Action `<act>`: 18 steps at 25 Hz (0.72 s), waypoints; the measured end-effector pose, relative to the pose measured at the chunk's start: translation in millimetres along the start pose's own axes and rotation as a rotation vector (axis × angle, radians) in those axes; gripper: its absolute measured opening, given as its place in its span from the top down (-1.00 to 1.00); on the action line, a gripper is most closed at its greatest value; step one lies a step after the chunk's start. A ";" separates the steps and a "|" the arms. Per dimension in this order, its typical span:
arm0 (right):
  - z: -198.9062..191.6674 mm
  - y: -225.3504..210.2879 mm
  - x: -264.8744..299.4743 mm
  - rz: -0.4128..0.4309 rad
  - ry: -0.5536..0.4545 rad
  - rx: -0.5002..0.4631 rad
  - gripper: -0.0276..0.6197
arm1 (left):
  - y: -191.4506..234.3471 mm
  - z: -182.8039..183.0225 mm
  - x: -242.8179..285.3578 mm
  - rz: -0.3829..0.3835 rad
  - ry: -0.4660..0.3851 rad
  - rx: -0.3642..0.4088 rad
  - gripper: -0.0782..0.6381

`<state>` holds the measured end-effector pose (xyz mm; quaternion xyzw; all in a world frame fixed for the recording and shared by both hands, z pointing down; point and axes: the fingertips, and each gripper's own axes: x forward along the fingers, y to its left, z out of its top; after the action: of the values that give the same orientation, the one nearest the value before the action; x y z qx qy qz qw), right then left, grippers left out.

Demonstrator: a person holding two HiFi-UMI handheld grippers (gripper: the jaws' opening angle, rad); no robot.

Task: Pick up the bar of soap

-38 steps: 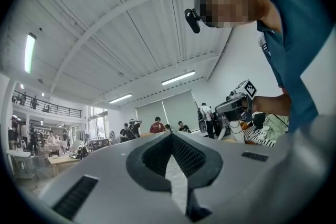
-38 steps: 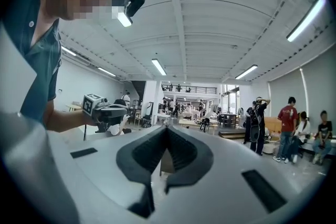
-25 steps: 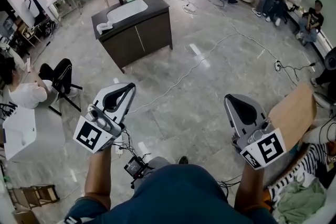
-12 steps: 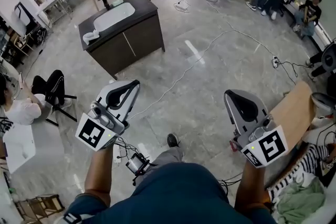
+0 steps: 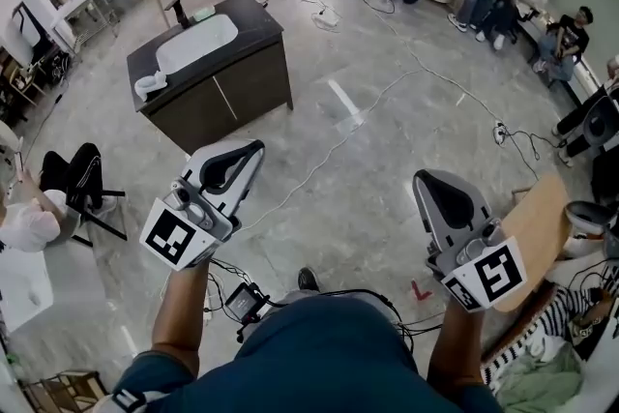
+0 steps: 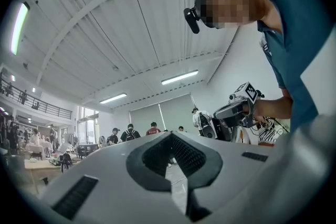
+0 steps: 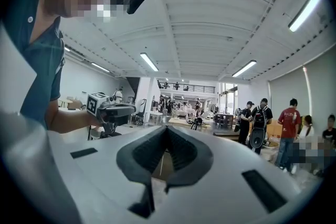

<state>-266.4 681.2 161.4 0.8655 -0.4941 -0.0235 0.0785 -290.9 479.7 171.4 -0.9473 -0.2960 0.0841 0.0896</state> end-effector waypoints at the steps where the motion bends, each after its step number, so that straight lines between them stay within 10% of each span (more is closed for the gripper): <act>1: -0.4 -5.3 8.6 0.006 0.002 -0.003 0.87 | 9.0 -3.2 3.3 0.006 0.004 0.000 0.78; 18: -40.7 -190.0 141.9 0.153 -0.034 0.022 0.87 | 134.2 -60.6 150.7 0.174 0.076 0.036 0.78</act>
<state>-27.4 658.8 176.6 0.8255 -0.5604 -0.0269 0.0621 -82.6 450.6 184.7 -0.9701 -0.2073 0.0611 0.1102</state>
